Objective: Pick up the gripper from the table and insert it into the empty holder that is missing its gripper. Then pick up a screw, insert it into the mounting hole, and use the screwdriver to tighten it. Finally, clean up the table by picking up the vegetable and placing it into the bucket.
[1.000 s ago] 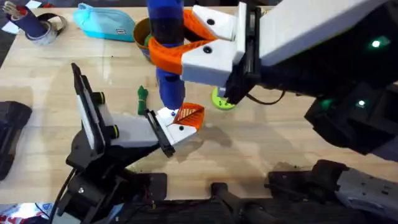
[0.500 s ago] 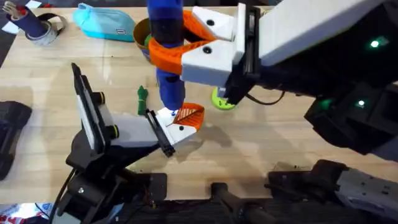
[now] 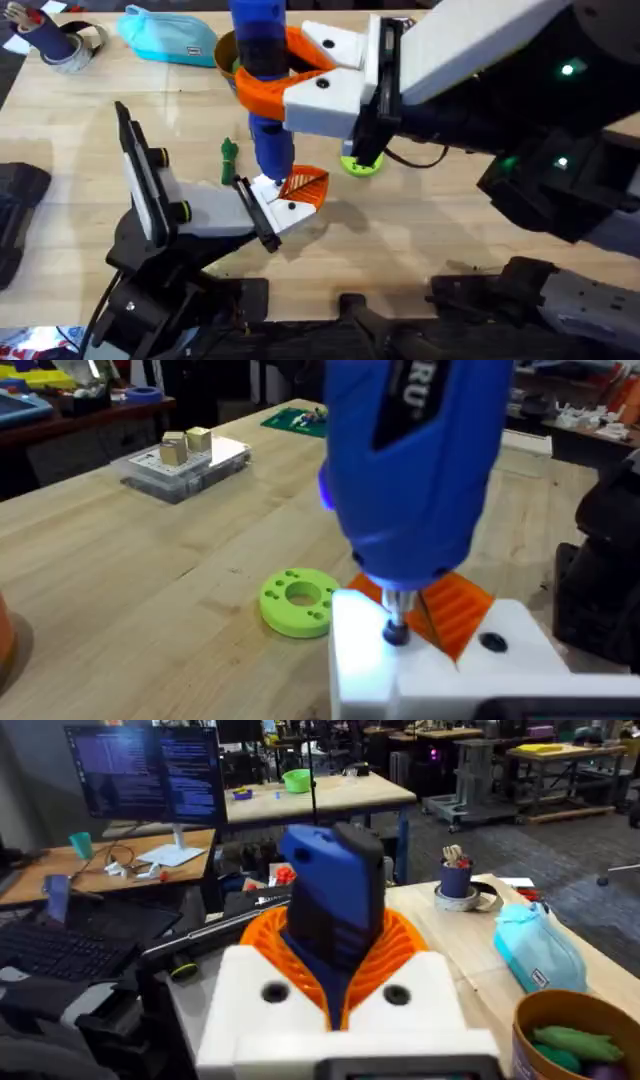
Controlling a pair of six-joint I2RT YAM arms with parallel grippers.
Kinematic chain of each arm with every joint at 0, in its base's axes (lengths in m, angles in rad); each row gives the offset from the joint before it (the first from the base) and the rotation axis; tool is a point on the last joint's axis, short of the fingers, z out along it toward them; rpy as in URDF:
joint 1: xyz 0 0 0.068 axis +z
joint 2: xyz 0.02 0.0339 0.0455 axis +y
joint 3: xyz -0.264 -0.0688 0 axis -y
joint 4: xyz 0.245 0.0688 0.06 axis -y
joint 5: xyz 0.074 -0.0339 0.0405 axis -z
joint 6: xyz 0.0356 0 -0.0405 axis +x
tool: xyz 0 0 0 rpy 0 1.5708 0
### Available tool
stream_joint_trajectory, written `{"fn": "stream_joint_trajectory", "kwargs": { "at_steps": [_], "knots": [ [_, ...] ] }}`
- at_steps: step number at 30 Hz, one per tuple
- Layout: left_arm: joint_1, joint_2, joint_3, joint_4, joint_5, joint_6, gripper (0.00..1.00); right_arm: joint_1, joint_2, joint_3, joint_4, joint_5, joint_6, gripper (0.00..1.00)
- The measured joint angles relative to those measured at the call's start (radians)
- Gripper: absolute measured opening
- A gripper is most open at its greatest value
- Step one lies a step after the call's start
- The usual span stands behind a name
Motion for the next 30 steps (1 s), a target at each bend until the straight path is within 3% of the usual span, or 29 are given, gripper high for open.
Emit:
{"fn": "stream_joint_trajectory", "kwargs": {
  "at_steps": [23, 30],
  "knots": [
    [0.000, 0.002, 0.000, 0.000, -0.003, -0.019, 0.014, 0.005, 0.015, -0.002, 0.020, -0.005, 0.000, 0.042],
    [0.000, 0.002, 0.000, 0.000, -0.003, -0.014, 0.014, 0.003, 0.006, -0.008, 0.139, -0.044, 0.008, 0.043]
  ]
}}
